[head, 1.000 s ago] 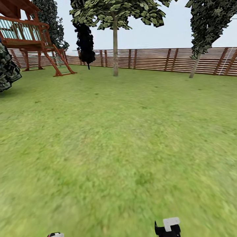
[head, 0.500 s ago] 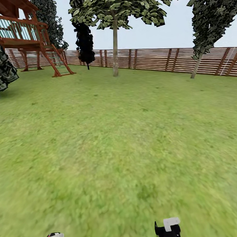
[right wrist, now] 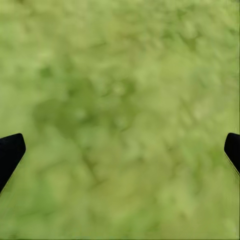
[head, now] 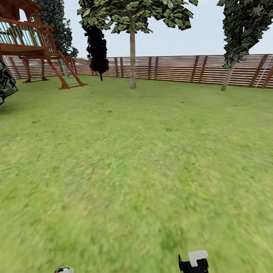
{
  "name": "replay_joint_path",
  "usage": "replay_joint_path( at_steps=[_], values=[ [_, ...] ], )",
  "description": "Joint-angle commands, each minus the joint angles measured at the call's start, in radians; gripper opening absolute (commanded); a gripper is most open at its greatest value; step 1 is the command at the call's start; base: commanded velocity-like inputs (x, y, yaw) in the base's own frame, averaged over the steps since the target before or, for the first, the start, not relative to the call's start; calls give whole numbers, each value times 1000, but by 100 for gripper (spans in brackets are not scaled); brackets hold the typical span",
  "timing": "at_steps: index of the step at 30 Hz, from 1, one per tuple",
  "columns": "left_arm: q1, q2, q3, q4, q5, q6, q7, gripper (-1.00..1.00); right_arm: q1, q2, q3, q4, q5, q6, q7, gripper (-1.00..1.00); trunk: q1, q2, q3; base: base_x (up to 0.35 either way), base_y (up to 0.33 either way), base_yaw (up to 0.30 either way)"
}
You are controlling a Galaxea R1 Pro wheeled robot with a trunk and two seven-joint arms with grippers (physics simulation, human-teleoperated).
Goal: In the garden, pick up the pesticide atomizer on the floor and spray pesticide onto both trees until each tree trunk is fully covered.
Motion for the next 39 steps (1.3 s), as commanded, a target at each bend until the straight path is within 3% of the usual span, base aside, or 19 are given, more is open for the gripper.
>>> replay_joint_path(
  at_steps=[1, 39],
  values=[
    [0, 0, -3, 1, 7, -3, 0, -100, -1, 0, 4, 1, 10, 2, -10, 100, 0, 0, -1, 339, 0, 0],
    [0, 0, -3, 0, 8, -3, 0, -100, -1, 2, 5, 1, 10, 1, -10, 100, 0, 0, -1, 339, 0, 0]
  ],
)
